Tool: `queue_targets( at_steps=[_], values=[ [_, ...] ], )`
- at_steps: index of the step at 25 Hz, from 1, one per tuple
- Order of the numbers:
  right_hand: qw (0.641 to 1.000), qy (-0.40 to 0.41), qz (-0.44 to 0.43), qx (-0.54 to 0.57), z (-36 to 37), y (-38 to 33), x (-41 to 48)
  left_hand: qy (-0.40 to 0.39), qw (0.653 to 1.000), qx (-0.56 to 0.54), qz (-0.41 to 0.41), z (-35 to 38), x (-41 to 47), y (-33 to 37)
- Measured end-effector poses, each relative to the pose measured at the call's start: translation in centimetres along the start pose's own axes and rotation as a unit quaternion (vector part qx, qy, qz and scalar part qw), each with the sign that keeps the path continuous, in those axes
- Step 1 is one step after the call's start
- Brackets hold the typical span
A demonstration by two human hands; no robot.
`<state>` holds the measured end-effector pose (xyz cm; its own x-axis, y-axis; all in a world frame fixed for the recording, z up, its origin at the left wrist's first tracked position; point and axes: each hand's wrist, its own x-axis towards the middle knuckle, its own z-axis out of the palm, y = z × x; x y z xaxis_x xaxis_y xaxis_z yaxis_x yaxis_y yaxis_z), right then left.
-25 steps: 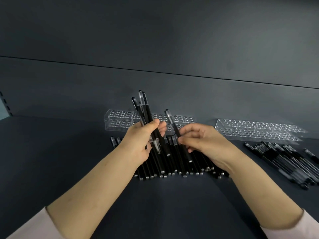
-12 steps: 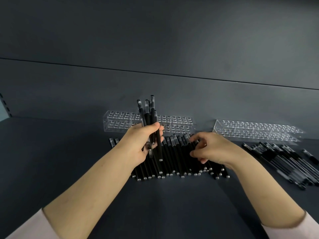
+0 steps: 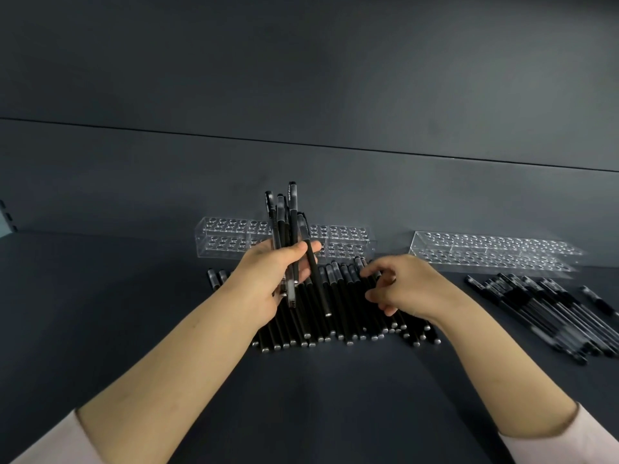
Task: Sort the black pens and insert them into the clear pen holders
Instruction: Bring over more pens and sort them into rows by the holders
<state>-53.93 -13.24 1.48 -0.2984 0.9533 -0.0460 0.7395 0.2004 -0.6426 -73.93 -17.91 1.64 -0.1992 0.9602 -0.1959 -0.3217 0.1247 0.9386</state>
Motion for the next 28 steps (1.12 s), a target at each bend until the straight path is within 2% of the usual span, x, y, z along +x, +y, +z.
queue_targets(
  at_steps=[2,4,5,8,13,16,19,20,24,28],
  values=[
    [1.0,0.02,-0.001,0.003,0.2,0.0,0.1,0.007,1.0,-0.015,0.006,0.0,0.1,-0.2],
    [0.997,0.046,-0.025,0.053,0.5,-0.4,0.0,0.007,0.999,-0.027,0.016,0.2,0.0,-0.3],
    [0.993,0.038,-0.037,0.106,0.7,-0.7,-0.1,0.009,0.999,-0.034,0.022,0.3,-0.1,-0.4],
    [0.969,-0.053,-0.058,0.233,1.6,-1.9,-0.4,0.015,0.998,-0.044,0.036,0.6,0.0,-0.9],
    [0.959,-0.08,-0.06,0.264,2.4,-2.0,-0.2,0.016,0.997,-0.046,0.052,0.8,0.0,-1.2],
    [0.966,-0.035,-0.055,0.25,1.7,-2.0,-0.3,0.03,0.997,-0.055,0.043,0.6,0.3,-1.1],
    [0.989,0.063,-0.052,0.124,0.0,-1.4,-0.5,0.052,0.998,-0.022,0.029,0.3,0.6,-1.0],
    [0.994,0.065,-0.042,0.083,-0.5,-1.1,-0.7,0.061,0.998,-0.009,0.028,0.2,0.7,-0.9],
    [1.0,-0.011,0.002,0.001,-0.2,-0.6,-0.9,0.083,0.996,0.03,0.011,0.3,0.2,-0.5],
    [0.999,0.016,0.005,-0.033,0.1,-0.2,-0.4,0.067,0.997,0.031,0.026,0.3,0.3,-0.7]
  ],
)
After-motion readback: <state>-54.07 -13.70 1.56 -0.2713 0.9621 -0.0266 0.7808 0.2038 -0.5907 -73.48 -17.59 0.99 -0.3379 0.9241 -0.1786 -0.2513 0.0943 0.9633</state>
